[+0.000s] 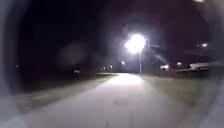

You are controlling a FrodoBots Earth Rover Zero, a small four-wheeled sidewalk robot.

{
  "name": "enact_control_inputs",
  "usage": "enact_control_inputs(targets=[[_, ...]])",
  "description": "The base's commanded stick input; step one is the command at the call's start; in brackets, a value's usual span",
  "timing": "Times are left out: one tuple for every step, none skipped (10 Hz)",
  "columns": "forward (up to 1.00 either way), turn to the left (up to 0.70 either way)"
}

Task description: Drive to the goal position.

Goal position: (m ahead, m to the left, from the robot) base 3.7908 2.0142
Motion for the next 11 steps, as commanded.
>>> enact_control_inputs(targets=[[1.0, 0.0], [1.0, 0.0], [1.0, 0.0], [1.0, 0.0], [1.0, 0.0], [1.0, 0.0], [1.0, 0.0], [1.0, 0.0], [1.0, 0.0], [1.0, 0.0], [1.0, 0.0]])
